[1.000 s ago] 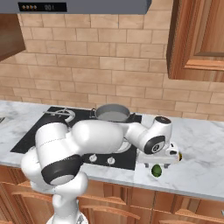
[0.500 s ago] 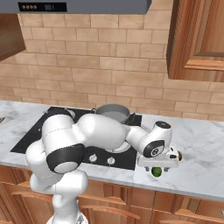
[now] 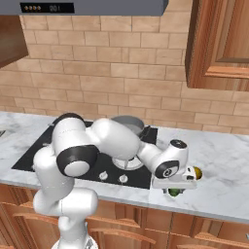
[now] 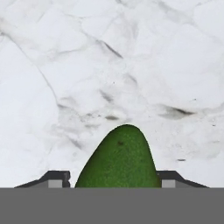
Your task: Put the avocado and lemon in the pot. Retrieve the spatula and lightly stir the vegetables in the pot.
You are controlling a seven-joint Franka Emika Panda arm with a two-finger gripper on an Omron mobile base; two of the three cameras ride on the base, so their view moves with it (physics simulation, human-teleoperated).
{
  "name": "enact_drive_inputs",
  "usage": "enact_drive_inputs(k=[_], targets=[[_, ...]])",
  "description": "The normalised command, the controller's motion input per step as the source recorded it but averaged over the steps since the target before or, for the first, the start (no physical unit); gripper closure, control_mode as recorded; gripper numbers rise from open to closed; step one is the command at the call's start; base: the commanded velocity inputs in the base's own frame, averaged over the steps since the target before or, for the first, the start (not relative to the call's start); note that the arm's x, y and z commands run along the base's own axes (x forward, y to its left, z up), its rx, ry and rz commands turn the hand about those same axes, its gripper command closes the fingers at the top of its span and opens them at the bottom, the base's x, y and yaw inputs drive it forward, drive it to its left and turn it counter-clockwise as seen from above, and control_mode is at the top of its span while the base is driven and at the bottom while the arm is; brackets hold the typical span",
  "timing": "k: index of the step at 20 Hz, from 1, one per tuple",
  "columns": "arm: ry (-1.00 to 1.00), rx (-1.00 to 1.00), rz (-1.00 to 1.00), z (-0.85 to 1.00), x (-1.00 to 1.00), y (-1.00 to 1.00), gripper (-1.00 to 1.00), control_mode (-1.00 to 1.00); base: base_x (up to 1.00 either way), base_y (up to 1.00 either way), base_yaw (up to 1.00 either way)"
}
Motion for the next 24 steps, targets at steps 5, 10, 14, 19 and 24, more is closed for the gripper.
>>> enact_drive_inputs(k=[5, 10, 14, 19, 24], targets=[[0.00, 0.01, 0.11, 0.24, 0.00, 0.01, 1.00, -1.00, 0.00, 0.00, 0.00], [0.01, 0.00, 0.02, 0.63, 0.03, 0.27, 1.00, -1.00, 0.00, 0.00, 0.00], [0.00, 0.00, 0.00, 0.61, 0.19, 0.63, 1.00, -1.00, 0.00, 0.00, 0.00], [0.00, 0.00, 0.00, 0.45, 0.27, 0.81, 1.00, -1.00, 0.00, 0.00, 0.00], [0.00, 0.00, -0.07, 0.27, 0.30, 0.84, 1.00, -1.00, 0.00, 0.00, 0.00]])
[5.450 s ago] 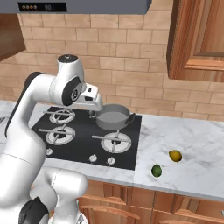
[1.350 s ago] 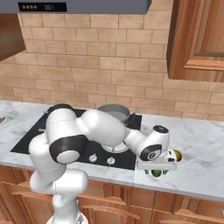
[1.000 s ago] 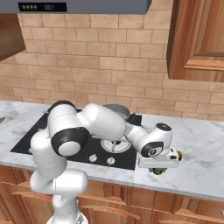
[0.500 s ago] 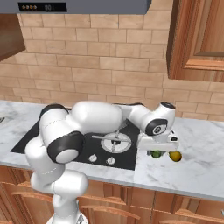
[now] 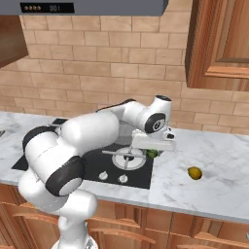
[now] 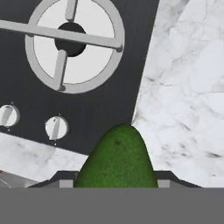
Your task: Put the avocado and lemon in the pot. Retrieve the spatula and lightly stir the vegetables in the pot.
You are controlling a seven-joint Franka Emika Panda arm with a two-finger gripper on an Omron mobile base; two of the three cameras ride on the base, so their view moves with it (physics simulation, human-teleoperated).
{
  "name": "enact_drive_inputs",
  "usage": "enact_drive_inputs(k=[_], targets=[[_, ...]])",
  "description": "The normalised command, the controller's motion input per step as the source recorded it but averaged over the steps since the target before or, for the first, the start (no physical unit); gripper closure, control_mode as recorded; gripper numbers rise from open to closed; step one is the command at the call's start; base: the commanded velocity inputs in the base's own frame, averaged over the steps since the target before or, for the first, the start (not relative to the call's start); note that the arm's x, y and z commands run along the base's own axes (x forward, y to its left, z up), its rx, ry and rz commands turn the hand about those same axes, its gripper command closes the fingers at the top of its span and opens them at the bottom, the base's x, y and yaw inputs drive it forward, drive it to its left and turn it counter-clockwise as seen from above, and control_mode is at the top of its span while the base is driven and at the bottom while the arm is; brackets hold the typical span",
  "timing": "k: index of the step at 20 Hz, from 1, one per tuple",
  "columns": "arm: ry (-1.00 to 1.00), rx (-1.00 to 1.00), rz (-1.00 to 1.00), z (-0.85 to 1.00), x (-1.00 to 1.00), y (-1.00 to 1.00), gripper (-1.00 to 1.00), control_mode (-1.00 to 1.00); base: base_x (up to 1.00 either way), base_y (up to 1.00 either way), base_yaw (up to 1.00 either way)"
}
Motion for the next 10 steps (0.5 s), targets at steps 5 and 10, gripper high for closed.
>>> enact_drive_inputs(k=[5, 10], targets=[[0.00, 0.00, -0.09, 0.18, 0.37, 0.90, 1.00, -1.00, 0.00, 0.00, 0.00], [0.00, 0.00, -0.11, 0.25, 0.59, 0.73, 1.00, -1.00, 0.00, 0.00, 0.00]])
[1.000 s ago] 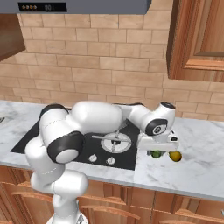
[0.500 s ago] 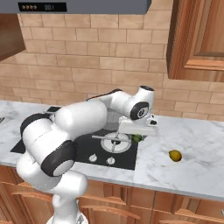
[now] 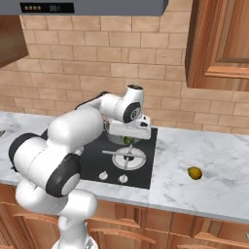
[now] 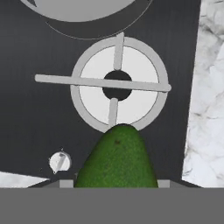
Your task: Put the avocado and lemon in the pot. Retrieve the spatula and lightly stir the vegetables in the pot.
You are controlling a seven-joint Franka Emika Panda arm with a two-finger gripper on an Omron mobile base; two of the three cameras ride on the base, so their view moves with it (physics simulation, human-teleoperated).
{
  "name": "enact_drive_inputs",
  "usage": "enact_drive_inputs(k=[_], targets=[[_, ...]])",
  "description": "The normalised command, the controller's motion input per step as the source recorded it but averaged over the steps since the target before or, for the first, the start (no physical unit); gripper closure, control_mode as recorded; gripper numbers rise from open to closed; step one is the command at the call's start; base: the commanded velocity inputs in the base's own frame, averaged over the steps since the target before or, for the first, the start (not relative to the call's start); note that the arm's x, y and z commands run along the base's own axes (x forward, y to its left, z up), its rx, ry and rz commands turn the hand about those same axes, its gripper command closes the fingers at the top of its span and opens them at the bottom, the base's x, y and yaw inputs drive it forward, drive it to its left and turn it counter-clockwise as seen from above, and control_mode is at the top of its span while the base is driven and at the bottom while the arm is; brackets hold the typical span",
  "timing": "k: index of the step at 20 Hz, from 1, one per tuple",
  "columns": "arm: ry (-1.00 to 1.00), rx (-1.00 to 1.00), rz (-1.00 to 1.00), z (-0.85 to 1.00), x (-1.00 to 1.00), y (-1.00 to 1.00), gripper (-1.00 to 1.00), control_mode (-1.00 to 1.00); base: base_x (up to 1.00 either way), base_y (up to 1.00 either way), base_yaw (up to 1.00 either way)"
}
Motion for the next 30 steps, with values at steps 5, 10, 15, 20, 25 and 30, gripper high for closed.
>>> enact_drive_inputs(k=[5, 10, 15, 20, 25, 30], targets=[[0.09, 0.00, -0.14, 0.12, 0.88, 0.54, 1.00, -1.00, 0.00, 0.00, 0.00], [0.01, 0.00, -0.07, 0.00, 1.00, 0.26, 1.00, -1.00, 0.00, 0.00, 0.00], [0.03, 0.00, -0.01, 0.00, 1.00, 0.11, 1.00, -1.00, 0.00, 0.00, 0.00], [0.10, 0.00, 0.00, -0.19, 0.82, 0.07, 1.00, -1.00, 0.00, 0.00, 0.00], [0.04, -0.01, 0.00, -0.43, 0.30, 0.02, 1.00, -1.00, 0.00, 0.00, 0.00], [0.00, 0.00, 0.00, -0.34, 0.14, 0.02, 1.00, -1.00, 0.00, 0.00, 0.00]])
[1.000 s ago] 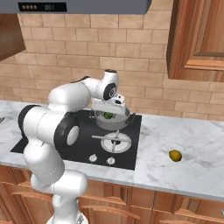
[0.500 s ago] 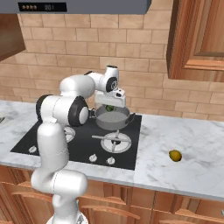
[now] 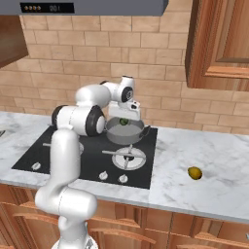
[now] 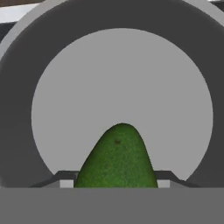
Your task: Put the avocado and lemon in the pot. Retrieve the spatula and lightly stir the vegetables in the pot.
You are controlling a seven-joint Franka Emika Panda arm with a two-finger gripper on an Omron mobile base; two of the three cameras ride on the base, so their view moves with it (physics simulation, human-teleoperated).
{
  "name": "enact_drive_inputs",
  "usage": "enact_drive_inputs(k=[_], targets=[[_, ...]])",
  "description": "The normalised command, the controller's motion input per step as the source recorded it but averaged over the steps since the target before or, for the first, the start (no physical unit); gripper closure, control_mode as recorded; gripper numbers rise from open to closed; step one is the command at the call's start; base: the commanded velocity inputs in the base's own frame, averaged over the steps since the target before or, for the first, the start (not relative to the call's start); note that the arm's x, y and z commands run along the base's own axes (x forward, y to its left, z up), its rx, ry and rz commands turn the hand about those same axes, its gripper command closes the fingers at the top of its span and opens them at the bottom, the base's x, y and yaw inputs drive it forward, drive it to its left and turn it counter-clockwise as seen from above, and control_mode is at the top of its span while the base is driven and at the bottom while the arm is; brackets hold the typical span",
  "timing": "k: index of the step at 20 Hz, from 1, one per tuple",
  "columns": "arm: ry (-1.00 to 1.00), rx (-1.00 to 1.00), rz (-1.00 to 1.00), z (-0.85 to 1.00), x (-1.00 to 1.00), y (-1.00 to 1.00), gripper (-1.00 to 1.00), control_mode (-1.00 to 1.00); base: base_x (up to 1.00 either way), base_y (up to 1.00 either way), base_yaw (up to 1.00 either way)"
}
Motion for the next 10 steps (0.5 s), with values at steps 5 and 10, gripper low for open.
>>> enact_drive_inputs(k=[5, 10], targets=[[-0.03, 0.00, 0.00, -0.34, -0.05, 0.05, 1.00, -1.00, 0.00, 0.00, 0.00], [-0.09, 0.00, 0.00, -0.33, -0.04, 0.01, 1.00, -1.00, 0.00, 0.00, 0.00]])
